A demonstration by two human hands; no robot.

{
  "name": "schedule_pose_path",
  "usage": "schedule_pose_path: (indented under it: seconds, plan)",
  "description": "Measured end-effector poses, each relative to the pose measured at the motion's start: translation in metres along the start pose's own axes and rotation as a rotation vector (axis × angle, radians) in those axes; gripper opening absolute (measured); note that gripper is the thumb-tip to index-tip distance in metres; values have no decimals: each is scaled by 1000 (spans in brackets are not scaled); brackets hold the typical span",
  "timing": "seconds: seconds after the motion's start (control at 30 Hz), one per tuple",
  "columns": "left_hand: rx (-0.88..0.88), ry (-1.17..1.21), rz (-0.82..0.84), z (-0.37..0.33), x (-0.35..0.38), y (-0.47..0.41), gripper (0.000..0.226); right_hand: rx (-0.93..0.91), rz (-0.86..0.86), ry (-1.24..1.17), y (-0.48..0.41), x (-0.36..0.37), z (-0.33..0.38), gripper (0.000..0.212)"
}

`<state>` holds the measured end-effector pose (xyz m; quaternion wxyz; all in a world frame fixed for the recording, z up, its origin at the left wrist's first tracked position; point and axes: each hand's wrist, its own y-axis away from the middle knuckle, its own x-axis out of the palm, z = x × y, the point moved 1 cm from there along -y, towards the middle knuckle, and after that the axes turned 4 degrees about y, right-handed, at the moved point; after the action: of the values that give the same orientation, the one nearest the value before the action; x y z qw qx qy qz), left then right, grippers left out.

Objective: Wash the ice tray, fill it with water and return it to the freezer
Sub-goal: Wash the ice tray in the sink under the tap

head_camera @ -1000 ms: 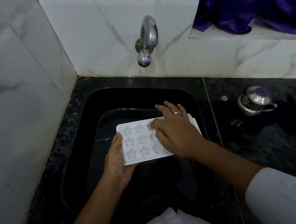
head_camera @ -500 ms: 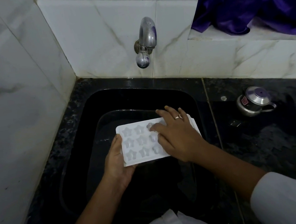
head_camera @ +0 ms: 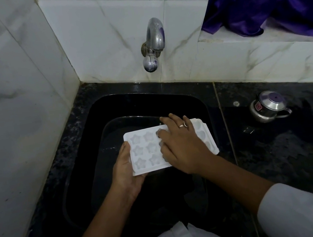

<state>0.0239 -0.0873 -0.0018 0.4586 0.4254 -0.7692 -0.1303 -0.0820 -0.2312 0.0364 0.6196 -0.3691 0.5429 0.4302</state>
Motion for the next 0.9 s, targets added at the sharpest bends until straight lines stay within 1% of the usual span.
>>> schedule_pose_path:
  seconds: [0.07,0.2,0.33,0.47,0.6,0.73,0.8,0.9]
  plan:
    - [12,-7,-18,-2,-4,-1,54,-17,-8,6,3,-2,-10,49]
    - [-1,-18,-12,2,2,1,54,43,1,-12,-4,-7,-7,48]
    - [2,13,-36,-1,3,2,52,-9,-5,21,4,-2,-10,50]
    - [-6,-17,-24,0,5,2,53,45,2,-17,-2,-7,-12,51]
    - [-2,1,-14,-2,8,4,54,-1,19,11,2,-2,-8,53]
    - [13,-15,-23,-4,6,2,53,60,-16,-59,-2,-15,-13,55]
    - [-17,13,-5,-2,11,2,54,32,-33,-62,-5,-18,2,55]
    - [-34,28,17,0,15,2,52,-69,-19,-8,-4,-12,10,51]
